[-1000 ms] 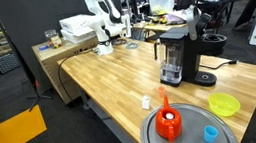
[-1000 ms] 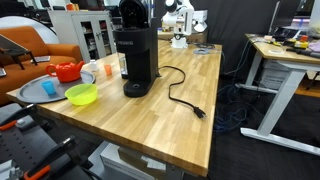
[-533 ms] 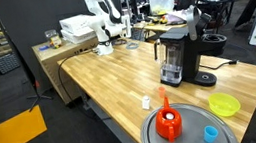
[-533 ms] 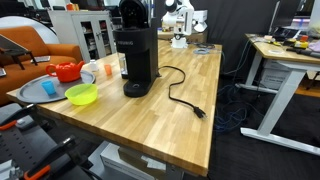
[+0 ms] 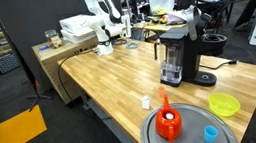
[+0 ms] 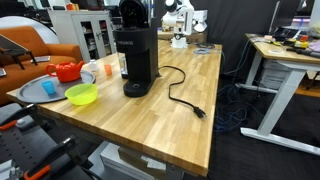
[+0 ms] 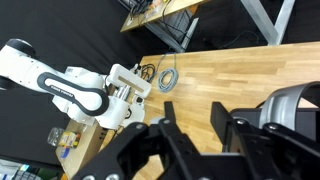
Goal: Close the top of the coffee maker
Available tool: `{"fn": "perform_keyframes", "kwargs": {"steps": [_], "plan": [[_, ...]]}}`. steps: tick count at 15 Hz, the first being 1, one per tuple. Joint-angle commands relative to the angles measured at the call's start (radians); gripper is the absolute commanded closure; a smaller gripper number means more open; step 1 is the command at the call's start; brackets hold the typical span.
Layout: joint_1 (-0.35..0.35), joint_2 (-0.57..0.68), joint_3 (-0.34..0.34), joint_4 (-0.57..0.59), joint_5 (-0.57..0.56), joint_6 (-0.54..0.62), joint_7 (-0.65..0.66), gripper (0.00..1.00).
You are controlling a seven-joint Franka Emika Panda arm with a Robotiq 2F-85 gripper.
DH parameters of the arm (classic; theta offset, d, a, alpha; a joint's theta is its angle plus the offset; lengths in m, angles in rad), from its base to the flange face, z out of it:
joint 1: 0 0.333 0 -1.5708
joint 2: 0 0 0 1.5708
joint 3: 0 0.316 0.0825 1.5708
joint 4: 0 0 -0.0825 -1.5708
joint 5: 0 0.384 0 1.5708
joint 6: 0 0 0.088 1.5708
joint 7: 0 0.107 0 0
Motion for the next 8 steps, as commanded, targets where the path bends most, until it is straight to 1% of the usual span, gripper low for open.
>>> {"fn": "perform_keyframes", "kwargs": {"steps": [1, 3, 7, 8], "plan": [[0.006, 0.016, 0.001, 0.015, 0.089, 0.002, -0.099, 0.88], [0.008, 0.014, -0.001, 0.013, 0.123, 0.003, -0.143, 0.99], [0.004, 0.010, -0.006, 0.015, 0.156, 0.002, -0.211, 1.00], [0.017, 0.011, -0.021, 0.016, 0.153, 0.001, -0.218, 1.00]]}}
